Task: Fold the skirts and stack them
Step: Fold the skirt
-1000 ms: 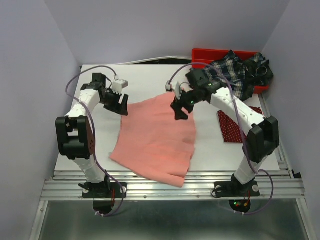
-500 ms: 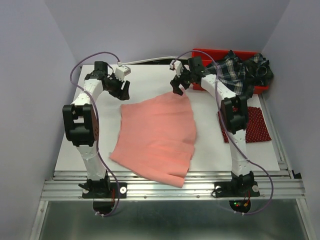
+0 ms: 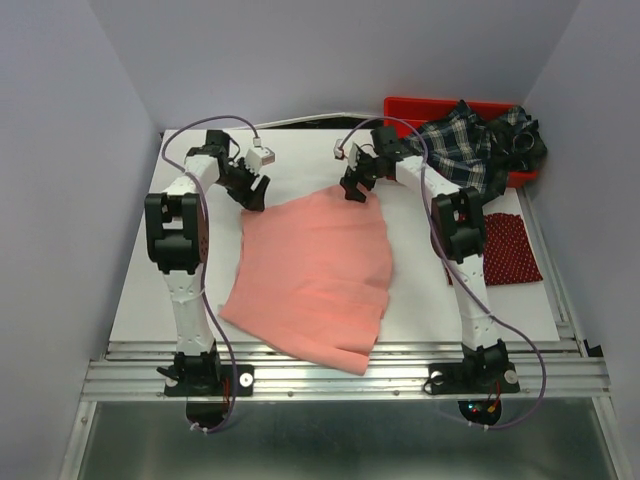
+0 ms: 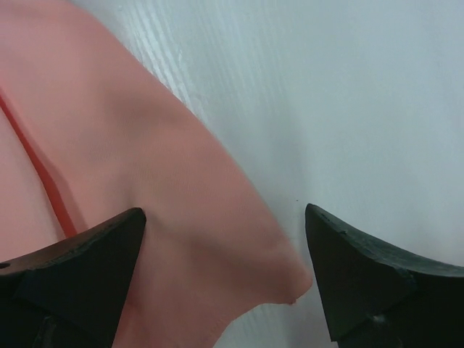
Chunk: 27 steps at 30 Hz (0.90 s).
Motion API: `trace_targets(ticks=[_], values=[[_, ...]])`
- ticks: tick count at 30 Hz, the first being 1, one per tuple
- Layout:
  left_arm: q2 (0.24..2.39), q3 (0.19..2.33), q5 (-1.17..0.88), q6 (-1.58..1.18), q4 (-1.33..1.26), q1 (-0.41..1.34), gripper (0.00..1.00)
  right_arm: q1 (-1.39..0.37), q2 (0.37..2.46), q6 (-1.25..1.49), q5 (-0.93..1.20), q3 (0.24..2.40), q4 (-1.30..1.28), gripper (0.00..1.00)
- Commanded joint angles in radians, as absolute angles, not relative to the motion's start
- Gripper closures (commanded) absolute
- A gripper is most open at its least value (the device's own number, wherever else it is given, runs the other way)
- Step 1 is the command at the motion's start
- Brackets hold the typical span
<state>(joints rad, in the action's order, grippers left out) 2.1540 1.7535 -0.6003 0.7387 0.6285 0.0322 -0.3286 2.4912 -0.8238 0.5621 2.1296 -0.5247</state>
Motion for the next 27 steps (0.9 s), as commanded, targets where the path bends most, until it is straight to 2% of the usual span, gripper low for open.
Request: trace_targets(ticks=[1,4,5,7,8,9,16,21,27], values=[[2.181,1.773,-0.588,0.805,0.692,0.054,0.28,-0.337,2.500,-0.897,0.577,2.086,-0.650,0.22],[2.197,1.766,-0.581,0.798,0.673,0.054,0.38,-0.337,2.519,-0.896,0.554,2.092,-0.647,0.37],[2.204,1.764,-0.584,0.808,0.678,0.055,0.45,-0.347,2.523,-0.896,0.542,2.095,-0.643,0.49],[2.206,1.755,-0.578,0.810,0.669,0.057,0.55,-0.347,2.531,-0.887,0.512,2.112,-0.634,0.65],[2.201,1.743,-0.574,0.811,0.666,0.057,0.64,-0.347,2.533,-0.855,0.477,2.112,-0.611,0.89],[2.200,1.738,-0.575,0.818,0.666,0.057,0.67,-0.347,2.534,-0.841,0.457,2.111,-0.589,0.98],[2.134,1.678,-0.577,0.738,0.569,0.057,1.00,-0.347,2.534,-0.721,0.264,2.202,-0.313,0.99],[2.082,1.700,-0.506,0.600,0.416,0.049,1.00,-0.347,2.560,-0.678,0.145,2.360,-0.195,0.99],[2.034,1.796,-0.465,0.535,0.380,0.023,1.00,-0.347,2.499,-0.715,0.078,2.416,-0.068,0.99]])
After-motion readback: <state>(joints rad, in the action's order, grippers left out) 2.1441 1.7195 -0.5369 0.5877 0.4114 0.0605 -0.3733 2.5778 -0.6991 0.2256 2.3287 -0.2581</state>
